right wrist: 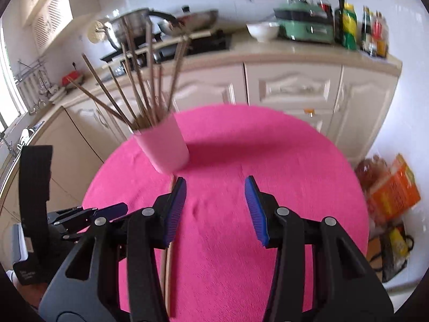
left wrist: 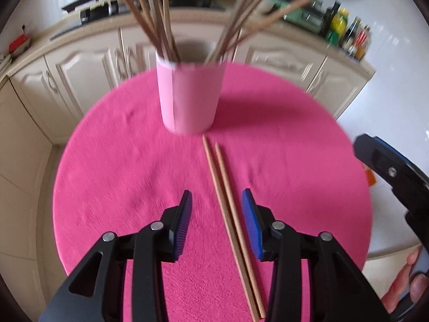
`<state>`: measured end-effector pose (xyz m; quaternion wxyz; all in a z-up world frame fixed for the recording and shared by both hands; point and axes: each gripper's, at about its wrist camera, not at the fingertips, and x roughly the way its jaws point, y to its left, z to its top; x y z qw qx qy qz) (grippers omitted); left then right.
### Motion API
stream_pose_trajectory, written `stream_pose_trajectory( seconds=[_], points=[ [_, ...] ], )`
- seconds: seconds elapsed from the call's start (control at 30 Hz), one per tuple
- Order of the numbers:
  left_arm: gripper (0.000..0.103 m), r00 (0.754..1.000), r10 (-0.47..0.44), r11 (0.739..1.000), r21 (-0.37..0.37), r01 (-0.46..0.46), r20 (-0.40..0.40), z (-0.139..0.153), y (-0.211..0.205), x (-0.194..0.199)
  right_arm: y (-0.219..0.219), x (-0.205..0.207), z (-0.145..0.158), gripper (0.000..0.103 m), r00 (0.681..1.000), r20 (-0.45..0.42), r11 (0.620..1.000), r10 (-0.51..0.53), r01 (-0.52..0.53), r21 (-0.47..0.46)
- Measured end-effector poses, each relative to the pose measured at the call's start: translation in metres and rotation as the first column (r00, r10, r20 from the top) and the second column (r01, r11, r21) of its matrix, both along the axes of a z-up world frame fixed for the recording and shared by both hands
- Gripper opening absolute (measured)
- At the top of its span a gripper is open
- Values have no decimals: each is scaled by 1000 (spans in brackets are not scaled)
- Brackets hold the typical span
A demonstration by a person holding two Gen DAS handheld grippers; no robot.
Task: Organize utensils
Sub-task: 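Lower both tools to the last two chopsticks on the pink cloth, then grasp a chopstick with the left tool while the right tool grasps the other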
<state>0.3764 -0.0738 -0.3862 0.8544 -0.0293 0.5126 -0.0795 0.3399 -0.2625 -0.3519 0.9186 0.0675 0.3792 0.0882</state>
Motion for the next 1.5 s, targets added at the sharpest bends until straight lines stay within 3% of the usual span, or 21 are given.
stream_pose_trajectory(
  seconds=[0.3, 0.5, 0.73, 0.83, 0.9, 0.97, 1.2, 1.43, 1.5],
  points=[
    [39, 993, 13, 998, 65, -6, -116, -42, -9, 18, -8, 4, -29, 45, 997, -80, 1000, 1, 1, 22],
    [39, 989, 15, 996, 89, -2, -146, -50, -17, 27, -11, 14, -39, 45, 993, -116, 999, 13, -9, 34],
    [39, 983, 32, 984, 180, 0, -178, -55, -30, 43, -11, 24, -46, 45, 989, -147, 999, 29, -24, 39],
    [36, 981, 52, 988, 152, -24, -184, -54, -28, 47, -8, 27, -49, 45, 986, -163, 998, 43, -37, 41],
    [19, 981, 63, 989, 140, -38, -182, -51, -20, 45, -5, 30, -50, 45, 983, -174, 998, 56, -50, 41],
    [11, 978, 81, 992, 112, -60, -190, -50, -9, 42, 1, 34, -53, 45, 979, -190, 997, 71, -65, 42],
    [6, 970, 133, 990, 72, -121, -204, -47, 25, 24, 30, 47, -68, 45, 953, -273, 991, 129, -120, 51],
    [6, 968, 175, 984, 48, -169, -181, -39, 48, 18, 63, 58, -87, 45, 905, -378, 981, 194, -184, 64],
    [6, 968, 182, 983, 48, -177, -171, -36, 50, 18, 71, 60, -90, 37, 894, -398, 979, 205, -195, 65]
  ],
)
